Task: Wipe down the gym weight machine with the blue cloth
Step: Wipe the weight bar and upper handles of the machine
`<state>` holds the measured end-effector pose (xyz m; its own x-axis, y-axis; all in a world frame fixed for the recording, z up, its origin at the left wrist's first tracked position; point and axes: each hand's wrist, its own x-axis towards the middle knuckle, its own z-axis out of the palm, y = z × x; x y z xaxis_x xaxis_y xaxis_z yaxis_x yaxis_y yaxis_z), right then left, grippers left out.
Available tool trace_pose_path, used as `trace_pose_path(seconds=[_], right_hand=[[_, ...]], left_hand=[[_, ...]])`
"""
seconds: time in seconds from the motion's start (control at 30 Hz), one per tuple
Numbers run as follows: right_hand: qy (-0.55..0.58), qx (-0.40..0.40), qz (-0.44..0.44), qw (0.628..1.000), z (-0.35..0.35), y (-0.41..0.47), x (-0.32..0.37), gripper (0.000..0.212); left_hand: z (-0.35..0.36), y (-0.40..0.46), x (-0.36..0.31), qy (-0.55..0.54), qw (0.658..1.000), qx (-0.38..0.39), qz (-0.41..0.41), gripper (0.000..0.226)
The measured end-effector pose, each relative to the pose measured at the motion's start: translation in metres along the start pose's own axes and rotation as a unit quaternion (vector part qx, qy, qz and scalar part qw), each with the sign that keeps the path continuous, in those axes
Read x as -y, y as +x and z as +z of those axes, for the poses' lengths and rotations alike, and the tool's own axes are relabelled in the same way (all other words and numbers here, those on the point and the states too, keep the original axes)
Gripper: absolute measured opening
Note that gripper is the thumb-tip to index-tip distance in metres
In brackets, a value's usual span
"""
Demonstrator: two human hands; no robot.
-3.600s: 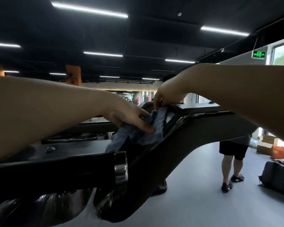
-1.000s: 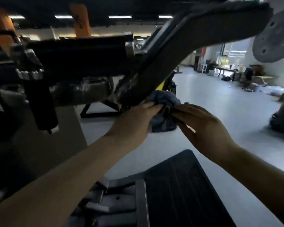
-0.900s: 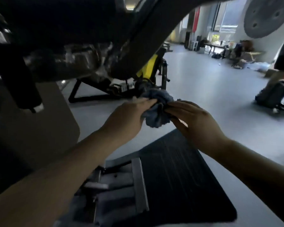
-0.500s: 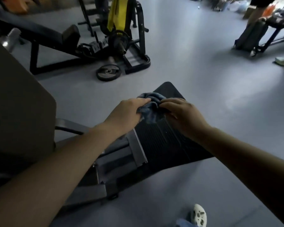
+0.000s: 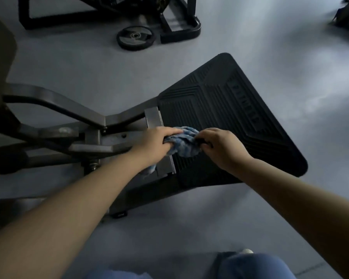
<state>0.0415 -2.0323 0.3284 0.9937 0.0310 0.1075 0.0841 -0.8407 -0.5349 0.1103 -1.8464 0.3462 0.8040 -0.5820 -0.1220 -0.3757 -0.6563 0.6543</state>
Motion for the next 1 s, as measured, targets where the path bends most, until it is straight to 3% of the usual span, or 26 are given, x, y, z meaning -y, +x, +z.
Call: trace_pose_path(seconds=[0.3, 0.53, 0.8, 0.9, 1.0], right_hand=[[-0.017, 0.052, 0.06, 0.997, 0.159, -0.023, -0.109, 0.025], [0.04, 0.081, 0.137, 0.986, 0.245, -0.043, -0.152, 0.022], [0.111, 0.071, 0.182, 0.974, 0.255, -0.056, -0.157, 0.034], [0.123, 0.065, 0.206, 0.969, 0.249, -0.064, -0.156, 0.029], [0.14, 0.042, 0.24, 0.96, 0.239, -0.069, -0.157, 0.022]], left_hand=[[0.154, 0.027, 0.127, -0.046, 0.997, 0.05, -0.03, 0.044], [0.224, 0.035, 0.182, -0.06, 0.996, 0.065, -0.029, 0.038], [0.247, 0.022, 0.187, -0.105, 0.991, 0.052, -0.058, 0.054], [0.25, 0.013, 0.177, -0.127, 0.984, 0.087, -0.09, 0.064], [0.251, 0.003, 0.166, -0.164, 0.969, 0.158, -0.1, 0.05]])
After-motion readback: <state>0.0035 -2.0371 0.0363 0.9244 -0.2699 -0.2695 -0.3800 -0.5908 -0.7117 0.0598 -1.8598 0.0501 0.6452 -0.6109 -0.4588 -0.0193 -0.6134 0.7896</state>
